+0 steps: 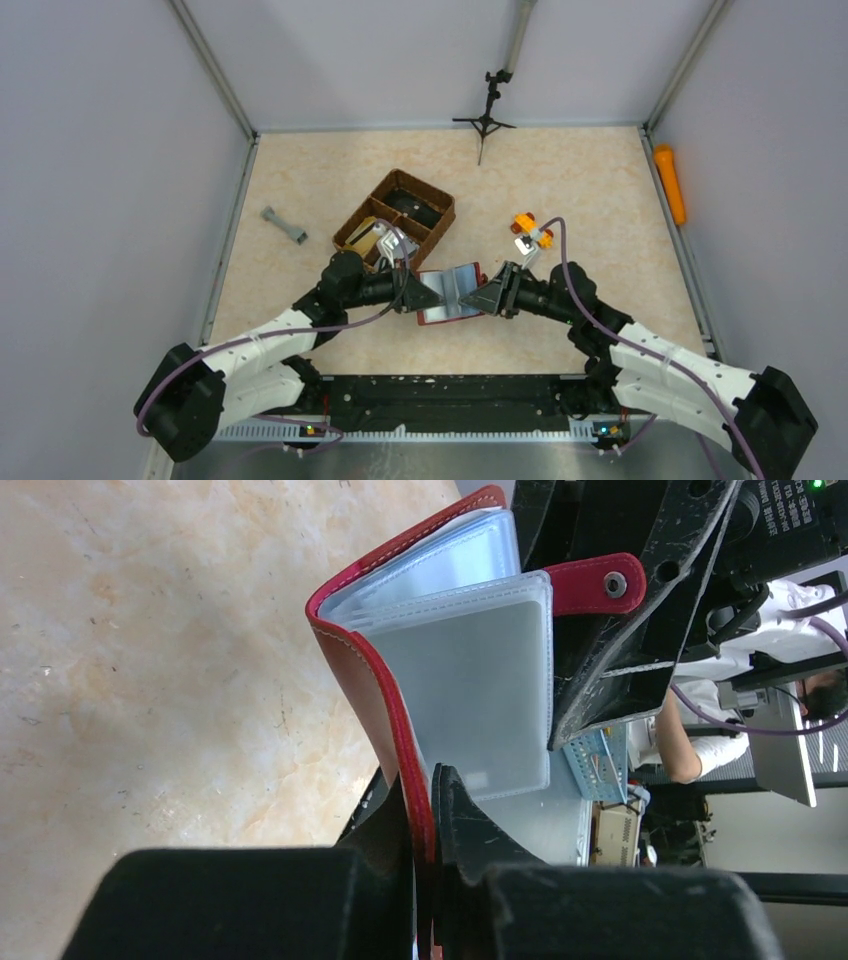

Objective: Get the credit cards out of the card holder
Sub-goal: Remove the credit card from the card holder.

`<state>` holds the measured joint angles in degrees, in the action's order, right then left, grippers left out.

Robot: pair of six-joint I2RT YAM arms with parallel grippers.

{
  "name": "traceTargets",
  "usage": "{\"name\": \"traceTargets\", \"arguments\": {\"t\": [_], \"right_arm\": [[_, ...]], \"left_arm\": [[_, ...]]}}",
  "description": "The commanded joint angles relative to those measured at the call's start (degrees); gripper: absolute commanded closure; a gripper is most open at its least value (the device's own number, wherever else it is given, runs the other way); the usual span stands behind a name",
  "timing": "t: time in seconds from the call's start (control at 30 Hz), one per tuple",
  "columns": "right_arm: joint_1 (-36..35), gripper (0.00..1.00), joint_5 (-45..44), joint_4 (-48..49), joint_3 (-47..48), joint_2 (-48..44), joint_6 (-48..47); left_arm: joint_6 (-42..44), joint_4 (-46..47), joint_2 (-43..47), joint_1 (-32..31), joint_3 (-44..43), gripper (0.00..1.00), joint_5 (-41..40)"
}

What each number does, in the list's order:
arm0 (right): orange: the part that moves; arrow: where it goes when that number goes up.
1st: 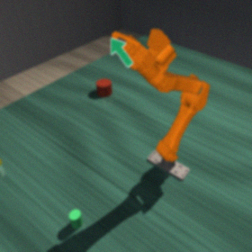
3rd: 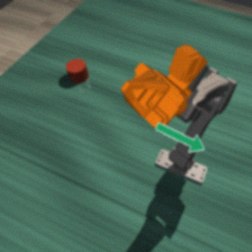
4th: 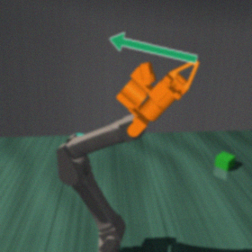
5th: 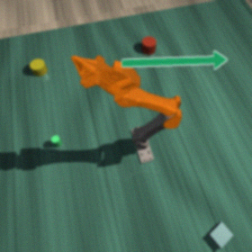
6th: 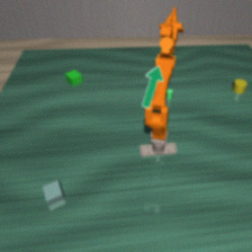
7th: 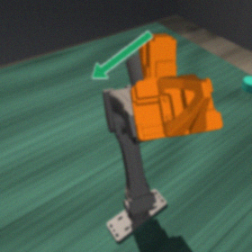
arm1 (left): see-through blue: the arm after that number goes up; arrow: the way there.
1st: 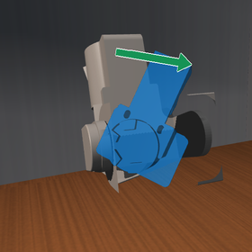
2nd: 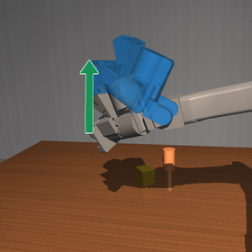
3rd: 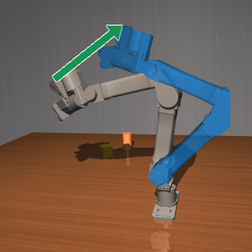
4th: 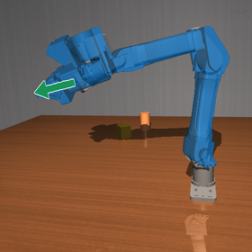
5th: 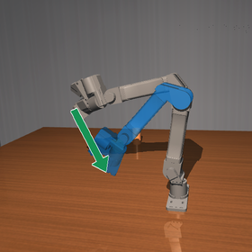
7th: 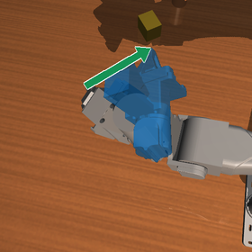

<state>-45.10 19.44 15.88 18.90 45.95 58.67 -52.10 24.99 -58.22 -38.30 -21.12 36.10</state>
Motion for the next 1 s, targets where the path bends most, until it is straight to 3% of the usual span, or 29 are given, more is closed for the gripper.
{"name": "traceTargets", "arguments": {"t": [0.0, 0.07, 0.23, 0.5, 0.67, 0.8, 0.87, 0.97], "right_arm": [[-0.09, 0.54, -0.05, 2.95, 1.29, 0.64, -0.51], [-0.09, 0.57, 0.1, 2.88, 1.23, 0.59, -0.6], [-0.11, 0.75, 0.42, 3.84, 0.86, 0.83, -0.06], [-0.1, 0.76, 2.25, 7.21, 0.12, 1.89, 1.26], [-0.1, 0.84, 0.48, 0.15, 2.34, 2.61, -1.33], [-0.22, 0.92, -0.72, -4.0, 3.79, 3.04, -3.29], [-0.17, 1.0, -0.98, -5.39, 4.52, 3.44, -3.88], [-0.24, 1.0, -1.05, -5.47, 4.79, 4.11, -4.19]], "left_arm": [[0.68, 5.31, -0.45, -1.47, -3.48, 1.0, 3.03], [0.64, 5.54, -0.66, -1.57, -3.56, 1.0, 3.11], [0.46, 6.26, -0.96, -1.94, -3.74, 1.0, 3.09], [-0.01, 8.29, -2.7, -2.95, -3.93, 1.0, 2.81], [0.25, 8.72, -3.13, -3.55, -4.05, 0.97, 2.21], [1.53, 6.82, -3.52, -3.71, -4.64, 0.89, 1.9], [2.09, 5.88, -4.02, -3.79, -5.11, 0.79, 1.91], [2.26, 5.84, -4.72, -3.82, -5.41, 0.64, 1.97]]}}
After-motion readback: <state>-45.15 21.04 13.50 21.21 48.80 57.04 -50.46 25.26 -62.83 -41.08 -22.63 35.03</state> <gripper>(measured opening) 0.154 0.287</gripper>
